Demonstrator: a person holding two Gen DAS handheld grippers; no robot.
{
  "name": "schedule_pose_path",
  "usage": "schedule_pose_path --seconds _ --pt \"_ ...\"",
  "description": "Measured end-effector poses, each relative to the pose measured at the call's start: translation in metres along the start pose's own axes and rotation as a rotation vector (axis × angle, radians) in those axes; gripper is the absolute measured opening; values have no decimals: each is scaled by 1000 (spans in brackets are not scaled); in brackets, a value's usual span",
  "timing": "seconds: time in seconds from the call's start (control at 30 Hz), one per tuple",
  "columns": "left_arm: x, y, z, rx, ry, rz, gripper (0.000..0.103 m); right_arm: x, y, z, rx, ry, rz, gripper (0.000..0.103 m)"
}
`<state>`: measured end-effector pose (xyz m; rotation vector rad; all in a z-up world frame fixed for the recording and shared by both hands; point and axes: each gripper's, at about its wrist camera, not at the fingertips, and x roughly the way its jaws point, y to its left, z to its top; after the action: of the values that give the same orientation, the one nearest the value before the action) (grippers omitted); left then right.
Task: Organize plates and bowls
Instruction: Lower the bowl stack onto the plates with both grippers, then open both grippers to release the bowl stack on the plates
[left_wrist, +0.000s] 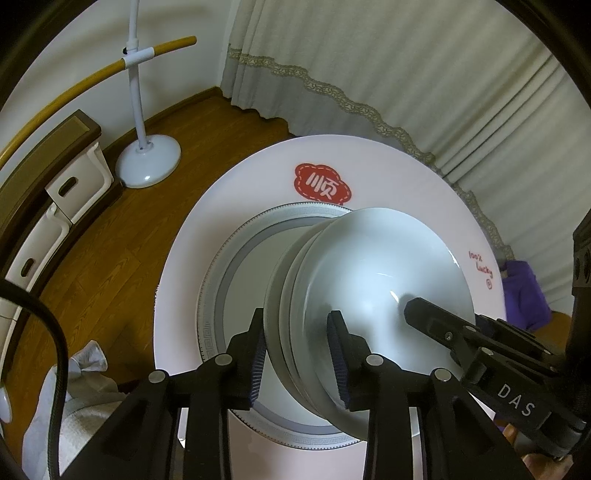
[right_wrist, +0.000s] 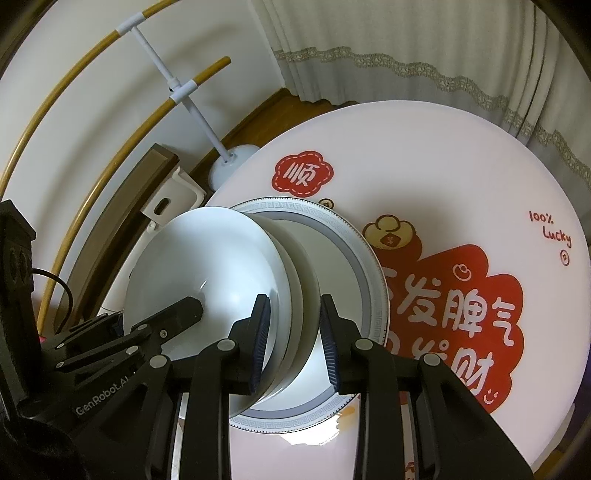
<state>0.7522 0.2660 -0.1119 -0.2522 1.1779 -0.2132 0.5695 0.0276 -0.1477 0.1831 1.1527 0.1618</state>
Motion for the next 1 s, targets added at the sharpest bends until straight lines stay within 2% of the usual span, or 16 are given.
schedule_pose_path --seconds 0.13,0.27,0.4,0.57,0.67,0.83,1.0 --pt "-2 1 -1 -4 -16 15 46 0 0 -1 4 4 11 30" --pt "-5 2 -4 -18 -23 22 57 0 1 -3 0 8 14 33" --pt "-7 2 -6 -27 -25 37 59 1 2 -6 -4 15 17 37" --pt "-10 2 -9 -38 -31 47 67 -2 3 -8 -1 14 12 40" --pt "-11 3 -9 -55 -27 49 73 -7 0 -8 13 10 16 46" --pt "-17 2 -13 -74 -31 33 76 -17 -3 -9 23 -6 10 62" --pt "-33 1 -19 -78 -62 44 77 -25 -5 -12 29 -20 24 69"
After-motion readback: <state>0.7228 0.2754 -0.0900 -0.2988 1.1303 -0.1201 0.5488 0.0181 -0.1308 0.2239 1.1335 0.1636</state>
